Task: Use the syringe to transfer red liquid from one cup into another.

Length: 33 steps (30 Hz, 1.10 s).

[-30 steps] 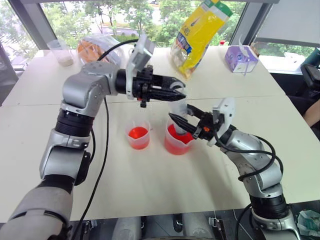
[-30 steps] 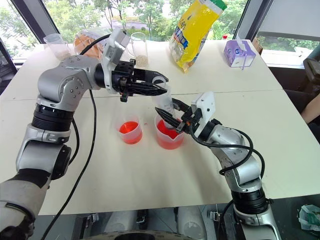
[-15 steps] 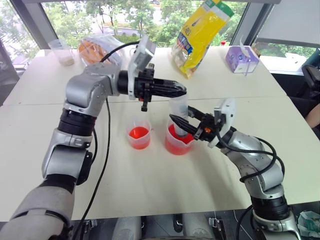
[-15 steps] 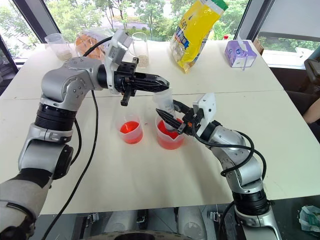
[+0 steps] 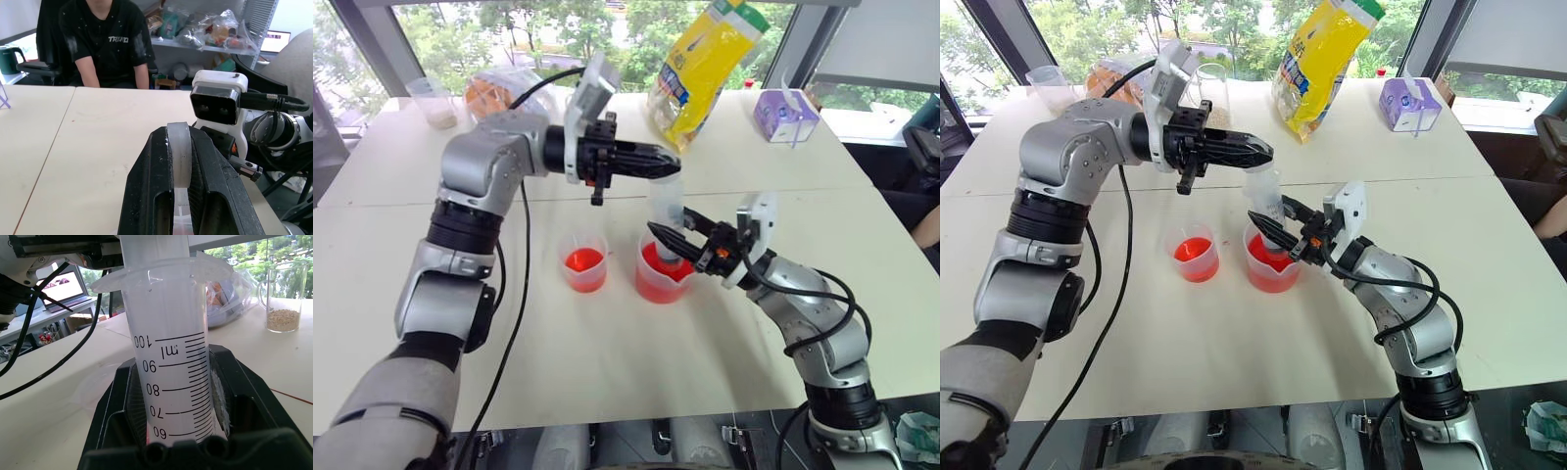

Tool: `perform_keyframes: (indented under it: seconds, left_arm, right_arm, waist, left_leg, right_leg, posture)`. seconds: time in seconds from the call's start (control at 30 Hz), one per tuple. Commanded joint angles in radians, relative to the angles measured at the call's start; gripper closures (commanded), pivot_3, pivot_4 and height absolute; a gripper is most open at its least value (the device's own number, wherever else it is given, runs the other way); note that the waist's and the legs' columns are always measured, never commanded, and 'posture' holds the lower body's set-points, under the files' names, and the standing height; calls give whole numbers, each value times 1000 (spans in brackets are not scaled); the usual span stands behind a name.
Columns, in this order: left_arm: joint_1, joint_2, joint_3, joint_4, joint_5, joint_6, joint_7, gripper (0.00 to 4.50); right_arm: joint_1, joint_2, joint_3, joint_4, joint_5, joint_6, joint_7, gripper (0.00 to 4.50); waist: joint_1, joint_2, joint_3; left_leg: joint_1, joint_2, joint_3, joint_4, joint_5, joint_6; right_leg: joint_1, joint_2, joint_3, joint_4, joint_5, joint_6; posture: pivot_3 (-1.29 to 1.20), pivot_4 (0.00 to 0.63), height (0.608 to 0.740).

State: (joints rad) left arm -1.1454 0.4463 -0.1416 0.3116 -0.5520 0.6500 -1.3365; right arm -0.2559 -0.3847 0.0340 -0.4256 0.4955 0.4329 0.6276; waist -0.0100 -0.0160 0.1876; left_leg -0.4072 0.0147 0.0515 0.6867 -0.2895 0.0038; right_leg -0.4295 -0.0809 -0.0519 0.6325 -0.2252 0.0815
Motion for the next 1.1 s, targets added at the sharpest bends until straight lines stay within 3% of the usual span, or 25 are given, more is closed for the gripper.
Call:
perform_keyframes:
  seconds: [0.03, 0.5, 0.6, 0.8, 0.83, 1.1]
  left_arm:
    - [-85, 29, 111, -5, -10, -72, 29, 4452]
    - [-35, 28, 92, -55, -25, -42, 12, 4452]
    - [-13, 35, 79, -78, -25, -23, 5, 3364]
    - [24, 63, 75, -119, -21, -10, -10, 294]
    - [28, 71, 85, -123, -21, -12, -6, 111]
    - [-47, 166, 340, -53, -198, 157, 111, 111]
  right_arm:
    - [35, -9, 42, 15, 3, 29, 27, 3090]
    - [-65, -46, -21, -86, 64, 103, -4, 3090]
    - [-89, -50, -34, -105, 77, 119, -14, 3090]
    - [-131, -62, -59, -132, 108, 151, -29, 3090]
    - [-138, -65, -61, -134, 112, 155, -30, 3090]
    - [-324, -12, -66, -74, 170, 184, -61, 3090]
  waist:
    - [0, 0, 0]
    - [0, 0, 0]
    - [-1, 0, 0]
    - [0, 0, 0]
    - [0, 0, 0]
    - [-7, 0, 0]
  left_leg:
    - [0, 0, 0, 0, 0, 0]
    - [0, 0, 0, 0, 0, 0]
    - [0, 0, 0, 0, 0, 0]
    - [0, 0, 0, 0, 0, 0]
    - [0, 0, 0, 0, 0, 0]
    - [0, 1, 0, 0, 0, 0]
  right_leg:
    - [0, 0, 0, 0, 0, 0]
    - [0, 0, 0, 0, 0, 0]
    - [0, 0, 0, 0, 0, 0]
    - [0, 0, 0, 0, 0, 0]
    - [0, 0, 0, 0, 0, 0]
    - [-1, 1, 0, 1, 0, 0]
  posture:
    - [0, 150, 740]
    - [0, 150, 740]
    - [0, 150, 740]
    - [0, 150, 740]
    - [0, 150, 740]
    - [0, 150, 740]
